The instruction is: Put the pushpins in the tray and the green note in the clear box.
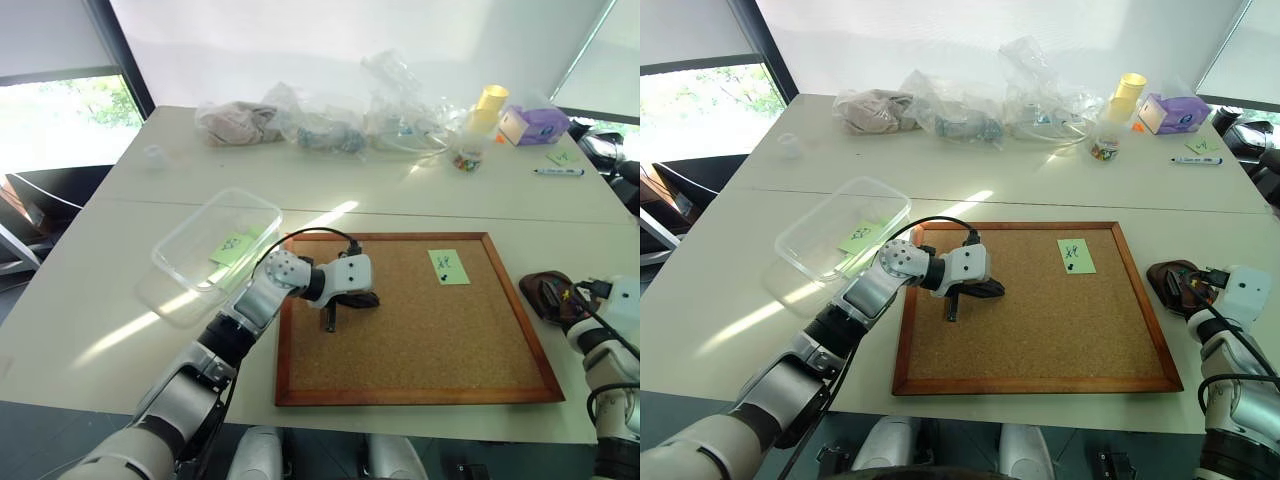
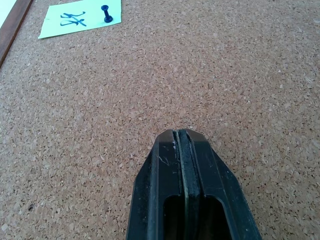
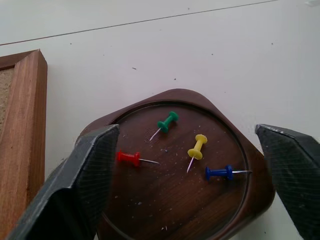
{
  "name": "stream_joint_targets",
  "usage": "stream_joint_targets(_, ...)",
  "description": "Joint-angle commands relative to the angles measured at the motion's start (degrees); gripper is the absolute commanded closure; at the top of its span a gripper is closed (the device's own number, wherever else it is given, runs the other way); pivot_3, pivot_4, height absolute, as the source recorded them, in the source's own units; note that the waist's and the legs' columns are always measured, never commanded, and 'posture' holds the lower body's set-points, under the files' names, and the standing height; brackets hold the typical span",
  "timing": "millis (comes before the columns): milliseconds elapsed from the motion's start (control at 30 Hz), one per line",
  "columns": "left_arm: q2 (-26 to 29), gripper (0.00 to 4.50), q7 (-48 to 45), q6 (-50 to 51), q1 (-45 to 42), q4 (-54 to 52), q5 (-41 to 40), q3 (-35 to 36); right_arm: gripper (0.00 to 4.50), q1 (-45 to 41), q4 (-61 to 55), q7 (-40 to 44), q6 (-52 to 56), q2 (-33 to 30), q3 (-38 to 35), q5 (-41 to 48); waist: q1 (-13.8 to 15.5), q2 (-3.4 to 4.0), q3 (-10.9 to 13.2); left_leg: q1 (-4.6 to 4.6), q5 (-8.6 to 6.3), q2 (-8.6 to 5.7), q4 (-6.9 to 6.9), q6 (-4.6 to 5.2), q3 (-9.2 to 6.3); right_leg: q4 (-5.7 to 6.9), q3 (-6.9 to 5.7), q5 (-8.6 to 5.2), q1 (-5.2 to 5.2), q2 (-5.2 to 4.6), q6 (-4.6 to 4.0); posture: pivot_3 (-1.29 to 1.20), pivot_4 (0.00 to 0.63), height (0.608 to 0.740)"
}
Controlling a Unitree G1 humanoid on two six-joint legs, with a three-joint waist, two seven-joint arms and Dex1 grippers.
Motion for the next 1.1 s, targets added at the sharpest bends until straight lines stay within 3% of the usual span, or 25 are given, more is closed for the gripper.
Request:
stream_joint_targets(33, 0.22, 4.50, -0.83, 1.11, 1.87, 1.77, 1.46, -2.97, 0.11, 0.64, -2.82, -0.07, -0.73, -0.41, -1.55, 0.59, -0.01, 0.00, 0.00, 0.00, 0.00, 0.00, 0.00, 0.00, 0.00, 0.00, 0.00, 0.00, 0.00, 0.00, 0.00, 0.00, 0.150, 0.740)
stream_joint_targets(200, 0.24, 4.50, -0.77, 1.07, 1.94, 1.80, 1.45, -2.95, 0.11, 1.89, -8.77, 2.27, -2.35, -0.22, -0.21, 1.48, -0.03, 0.01, 0.00, 0.00, 0.00, 0.00, 0.00, 0.00, 0.00, 0.00, 0.00, 0.00, 0.00, 0.00, 0.00, 0.00, 0.150, 0.740)
stream_joint_targets(400, 0.32, 4.50, -0.67, 0.85, 1.87, 1.95, 1.51, -3.05, 0.11, 3.34, -21.72, 8.63, 4.96, 0.30, 9.43, 6.01, -0.49, -0.03, -0.04, 0.06, 0.00, 0.01, 0.00, 0.00, -0.07, 0.01, -0.04, 0.00, 0.11, 0.00, 0.00, 0.00, 0.150, 0.740)
stream_joint_targets(700, 0.29, 4.50, -0.55, 0.61, 1.50, 2.41, 1.68, -2.85, 0.11, 1.90, -20.56, 8.41, 4.17, 3.25, 17.40, 2.62, -0.55, -0.05, -0.04, -0.01, -0.04, -0.06, 0.01, 0.07, -0.07, -0.12, -0.08, 0.00, 0.11, -0.09, 0.00, 0.00, 0.150, 0.740)
stream_joint_targets(1033, 0.32, 4.50, -0.48, 0.73, 1.61, 2.36, 1.72, -2.93, 0.11, 0.33, -17.42, 8.53, 2.53, 4.74, 20.06, -0.21, -0.60, -0.05, -0.04, 0.00, -0.04, -0.06, 0.01, 0.07, -0.07, -0.12, -0.08, 0.00, 0.11, -0.09, 0.00, 0.00, 0.150, 0.740)
stream_joint_targets(1100, 0.42, 4.50, -0.56, 0.90, 1.78, 2.03, 1.69, -2.97, 0.63, 0.14, -16.93, 8.46, 2.23, 4.75, 20.21, -0.76, -0.60, -0.05, -0.04, 0.00, -0.04, -0.06, 0.01, 0.07, -0.07, -0.12, -0.08, 0.00, 0.11, -0.09, 0.00, 0.00, 0.150, 0.740)
